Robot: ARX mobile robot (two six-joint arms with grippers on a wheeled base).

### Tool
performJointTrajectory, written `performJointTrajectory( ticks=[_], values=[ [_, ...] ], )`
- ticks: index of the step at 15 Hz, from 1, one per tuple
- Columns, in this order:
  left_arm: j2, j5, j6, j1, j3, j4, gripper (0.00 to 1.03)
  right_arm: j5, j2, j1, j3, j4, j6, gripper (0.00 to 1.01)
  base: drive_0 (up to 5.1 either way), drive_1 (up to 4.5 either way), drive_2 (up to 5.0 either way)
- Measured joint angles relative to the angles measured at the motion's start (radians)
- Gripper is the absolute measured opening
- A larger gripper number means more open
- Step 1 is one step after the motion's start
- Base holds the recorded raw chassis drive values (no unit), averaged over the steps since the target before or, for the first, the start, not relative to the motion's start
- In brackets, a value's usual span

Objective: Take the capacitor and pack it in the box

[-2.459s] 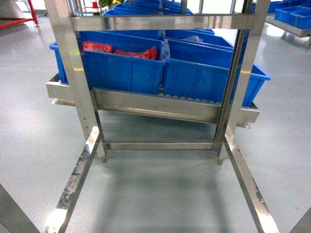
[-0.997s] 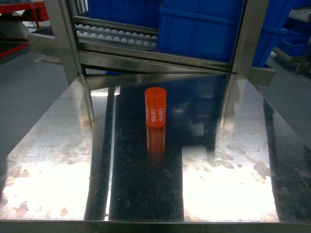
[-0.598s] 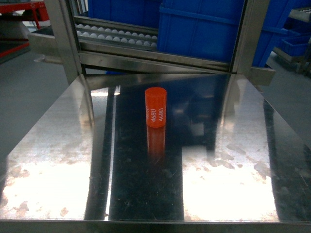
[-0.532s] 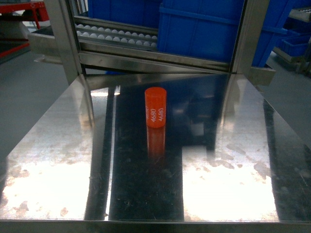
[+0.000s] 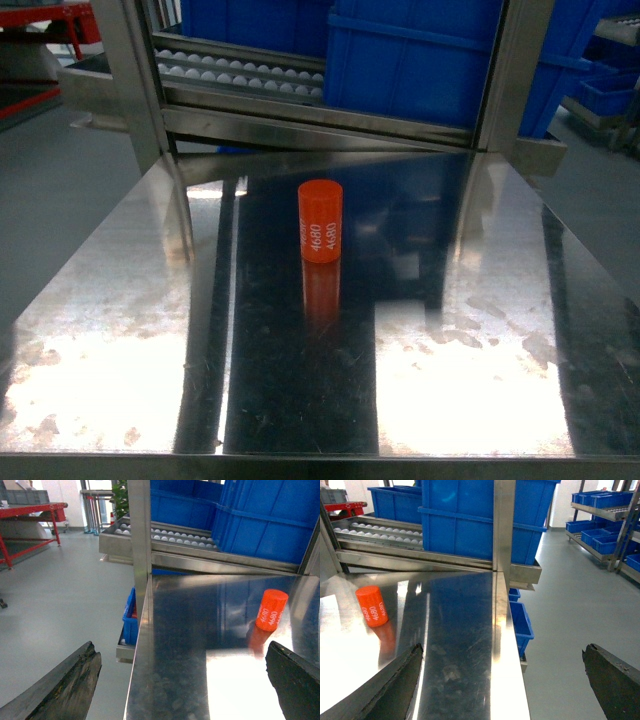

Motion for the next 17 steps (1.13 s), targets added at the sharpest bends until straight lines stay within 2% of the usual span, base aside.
performJointTrajectory(
  ticks=[4, 5, 6, 7, 8, 9, 10, 11, 12, 14, 17],
  values=[
    [0.000, 0.000, 0.000, 0.000, 0.000, 0.000, 0.98, 0.000, 0.000, 0.000, 0.000, 0.000, 0.000, 0.98, 0.0, 0.00, 0.0],
    [0.004, -0.020, -0.001, -0.007, 0.000, 0.002, 0.98, 0.000, 0.000, 0.000, 0.000, 0.000, 0.000, 0.98, 0.0, 0.00, 0.0],
    [0.133, -0.271, -0.017, -0.121, 0.010, 0.137, 0.98, 0.001, 0.000, 0.000, 0.000, -0.001, 0.000, 0.98, 0.0, 0.00, 0.0],
    [0.185, -0.311, -0.018, -0.137, 0.016, 0.181, 0.98, 0.000, 0.000, 0.000, 0.000, -0.001, 0.000, 0.98, 0.0, 0.00, 0.0],
    [0.211, -0.320, -0.018, -0.141, 0.019, 0.203, 0.98, 0.000, 0.000, 0.000, 0.000, 0.000, 0.000, 0.98, 0.0, 0.00, 0.0],
    [0.397, -0.344, -0.018, -0.113, 0.032, 0.372, 0.98, 0.000, 0.000, 0.000, 0.000, 0.002, 0.000, 0.98, 0.0, 0.00, 0.0],
    [0.587, -0.286, -0.016, -0.061, 0.058, 0.539, 0.98, 0.000, 0.000, 0.000, 0.000, 0.000, 0.000, 0.98, 0.0, 0.00, 0.0],
    [0.992, -0.059, -0.003, -0.017, 0.201, 0.855, 0.98, 0.000, 0.000, 0.000, 0.000, 0.000, 0.000, 0.98, 0.0, 0.00, 0.0],
    [1.177, 0.035, 0.001, -0.027, 0.288, 0.930, 0.98, 0.000, 0.000, 0.000, 0.000, 0.000, 0.000, 0.98, 0.0, 0.00, 0.0],
    [1.469, 0.161, 0.000, -0.103, 0.459, 0.960, 0.98, 0.000, 0.000, 0.000, 0.000, 0.000, 0.000, 0.98, 0.0, 0.00, 0.0],
    [1.818, 0.256, 0.009, -0.208, 0.761, 0.904, 0.98, 0.000, 0.000, 0.000, 0.000, 0.000, 0.000, 0.98, 0.0, 0.00, 0.0]
  ],
)
